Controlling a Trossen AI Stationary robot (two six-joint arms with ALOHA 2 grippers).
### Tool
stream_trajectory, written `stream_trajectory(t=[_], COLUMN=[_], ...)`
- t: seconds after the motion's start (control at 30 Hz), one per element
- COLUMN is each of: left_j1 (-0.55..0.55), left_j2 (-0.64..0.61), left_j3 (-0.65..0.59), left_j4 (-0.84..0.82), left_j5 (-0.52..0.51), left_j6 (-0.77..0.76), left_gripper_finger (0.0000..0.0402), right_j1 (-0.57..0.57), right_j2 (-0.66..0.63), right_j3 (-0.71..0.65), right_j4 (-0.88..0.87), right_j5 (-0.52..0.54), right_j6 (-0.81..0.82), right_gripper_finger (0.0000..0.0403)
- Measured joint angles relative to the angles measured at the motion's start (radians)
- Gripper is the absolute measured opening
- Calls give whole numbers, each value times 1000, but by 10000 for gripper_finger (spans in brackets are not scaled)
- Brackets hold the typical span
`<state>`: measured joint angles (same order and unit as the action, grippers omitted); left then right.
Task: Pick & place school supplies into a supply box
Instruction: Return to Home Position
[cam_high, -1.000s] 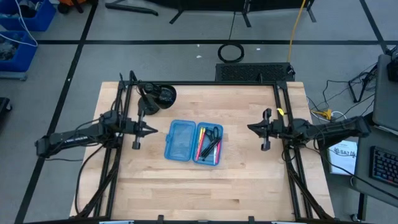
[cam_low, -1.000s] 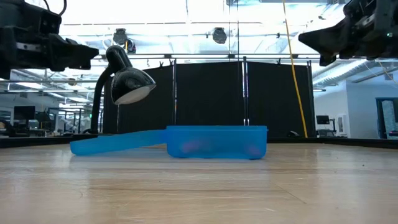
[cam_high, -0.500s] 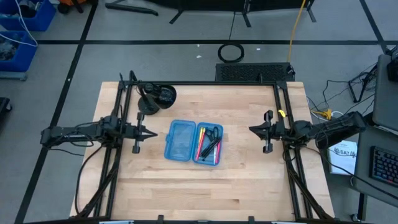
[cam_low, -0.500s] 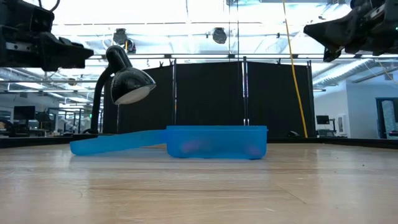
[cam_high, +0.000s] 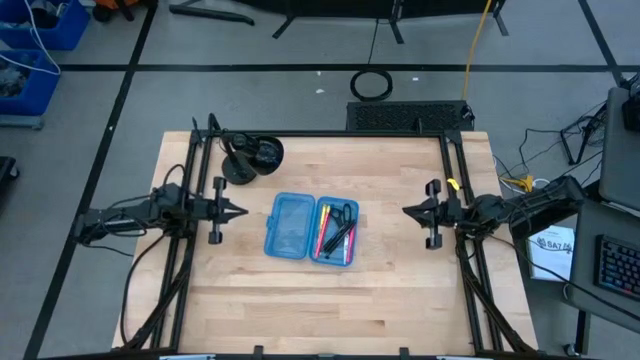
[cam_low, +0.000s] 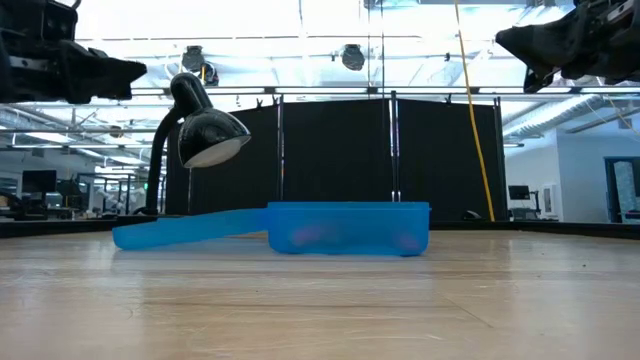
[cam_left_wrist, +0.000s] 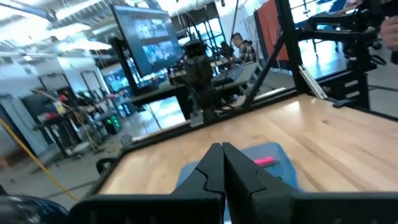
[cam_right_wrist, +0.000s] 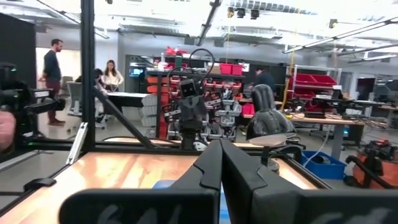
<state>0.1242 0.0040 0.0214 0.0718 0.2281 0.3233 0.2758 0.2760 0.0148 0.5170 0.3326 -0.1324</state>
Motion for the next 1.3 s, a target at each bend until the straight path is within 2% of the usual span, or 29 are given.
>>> stream_trajectory(t=[0.37,0.57,0.73,1.3], left_j1=[0,0,0,0], left_j2=[0,10,10,10], left_j3=[-1,-2,-2,-2], left_j4=[-41,-45,-46,-45], left_j5=[12,-45,-50,-51], left_j6=[-64,-124,-119,-119], left_gripper_finger=[4,16,20,21], right_j1=[4,4,4,4], right_j2=[-17,-17,-17,-17], right_j3=[0,0,0,0], right_j4=[-23,-31,-60,-58], right_j5=[12,11,7,7], right_j6=[-13,-11,69,68], right_gripper_finger=[0,0,0,0])
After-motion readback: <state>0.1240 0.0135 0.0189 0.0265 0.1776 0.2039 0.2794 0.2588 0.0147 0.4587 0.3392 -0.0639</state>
